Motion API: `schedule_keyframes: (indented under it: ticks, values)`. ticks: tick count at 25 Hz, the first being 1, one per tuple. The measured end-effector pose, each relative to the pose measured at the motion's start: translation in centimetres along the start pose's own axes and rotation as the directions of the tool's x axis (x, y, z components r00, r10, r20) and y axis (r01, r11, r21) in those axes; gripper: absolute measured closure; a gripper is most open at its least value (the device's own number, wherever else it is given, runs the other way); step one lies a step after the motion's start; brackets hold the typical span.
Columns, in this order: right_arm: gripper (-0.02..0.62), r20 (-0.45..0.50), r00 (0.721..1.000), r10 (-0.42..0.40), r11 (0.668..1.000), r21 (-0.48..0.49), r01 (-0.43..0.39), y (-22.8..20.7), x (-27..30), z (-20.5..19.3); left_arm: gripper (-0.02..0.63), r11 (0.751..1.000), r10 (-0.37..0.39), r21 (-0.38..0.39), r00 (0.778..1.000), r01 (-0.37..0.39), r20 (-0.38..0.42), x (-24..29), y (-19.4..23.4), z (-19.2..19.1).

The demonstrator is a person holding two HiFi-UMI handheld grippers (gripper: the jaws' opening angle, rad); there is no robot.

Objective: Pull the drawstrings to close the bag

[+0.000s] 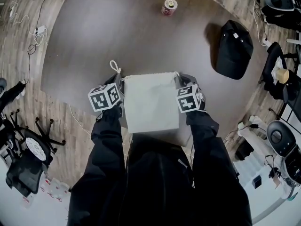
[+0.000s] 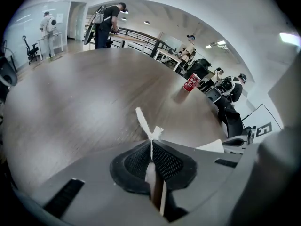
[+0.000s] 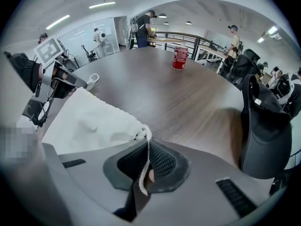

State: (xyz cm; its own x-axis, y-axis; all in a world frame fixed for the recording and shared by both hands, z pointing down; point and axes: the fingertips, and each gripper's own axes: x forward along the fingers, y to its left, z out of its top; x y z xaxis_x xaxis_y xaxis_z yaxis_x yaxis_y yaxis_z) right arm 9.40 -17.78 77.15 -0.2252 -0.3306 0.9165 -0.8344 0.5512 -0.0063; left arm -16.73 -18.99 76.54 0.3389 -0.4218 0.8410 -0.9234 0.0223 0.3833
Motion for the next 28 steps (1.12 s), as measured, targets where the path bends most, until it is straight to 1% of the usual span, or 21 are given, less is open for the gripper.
schedule_keyframes:
  ticks: [2, 5, 7, 10, 12, 15, 18, 21, 23, 25, 28]
  values:
    - [0.566, -0.002, 1.0, 0.007, 1.0, 0.007, -0.007, 0.0, -0.1, 0.0, 0.566, 1.0, -0.006, -0.018, 1.0, 0.006, 0.017, -0.5, 0.1, 0.1]
    - [0.566, -0.001, 1.0, 0.011, 1.0, 0.006, -0.01, 0.0, -0.2, 0.2, 0.568, 0.999, -0.018, -0.03, 1.0, 0.019, 0.018, -0.7, 0.3, -0.1]
    - [0.568, 0.013, 1.0, -0.003, 1.0, 0.013, 0.003, 0.0, -0.1, 0.2, 0.568, 0.999, -0.028, -0.038, 0.999, 0.029, 0.026, -0.7, 0.1, -0.1]
    - [0.569, 0.028, 0.999, -0.023, 0.999, 0.023, 0.022, -0.1, -0.6, 0.3, 0.569, 0.998, -0.034, -0.043, 0.997, 0.037, 0.066, -1.4, -0.2, 0.9]
    - [0.569, 0.057, 0.998, -0.031, 0.999, 0.03, 0.03, -0.3, -1.6, 1.0, 0.571, 0.998, -0.045, -0.043, 0.993, 0.05, 0.105, -2.4, -0.4, 1.7]
    - [0.569, 0.132, 0.99, -0.051, 0.999, 0.021, 0.049, -0.5, -3.8, 3.0, 0.57, 0.997, -0.062, -0.033, 0.987, 0.068, 0.149, -4.2, -1.2, 2.5]
    - [0.569, 0.188, 0.978, -0.088, 0.996, 0.013, 0.087, -0.7, -6.5, 4.6, 0.571, 0.997, -0.061, -0.036, 0.98, 0.069, 0.19, -6.1, -2.2, 3.1]
    - [0.571, 0.236, 0.962, -0.14, 0.99, 0.009, 0.141, -0.7, -9.5, 5.7, 0.571, 0.997, -0.052, -0.04, 0.967, 0.064, 0.251, -8.9, -3.1, 4.2]
    - [0.571, 0.277, 0.945, -0.172, 0.985, 0.019, 0.174, -0.5, -11.7, 6.3, 0.571, 0.998, -0.044, -0.038, 0.955, 0.057, 0.293, -11.1, -3.3, 4.9]
    - [0.571, 0.332, 0.921, -0.202, 0.979, 0.04, 0.2, -0.3, -14.3, 7.2, 0.571, 0.998, -0.04, -0.035, 0.942, 0.055, 0.333, -13.5, -3.7, 5.7]
    - [0.571, 0.411, 0.877, -0.249, 0.968, 0.071, 0.241, -0.2, -18.4, 8.8, 0.571, 0.998, -0.045, -0.016, 0.917, 0.056, 0.395, -17.2, -4.6, 7.0]
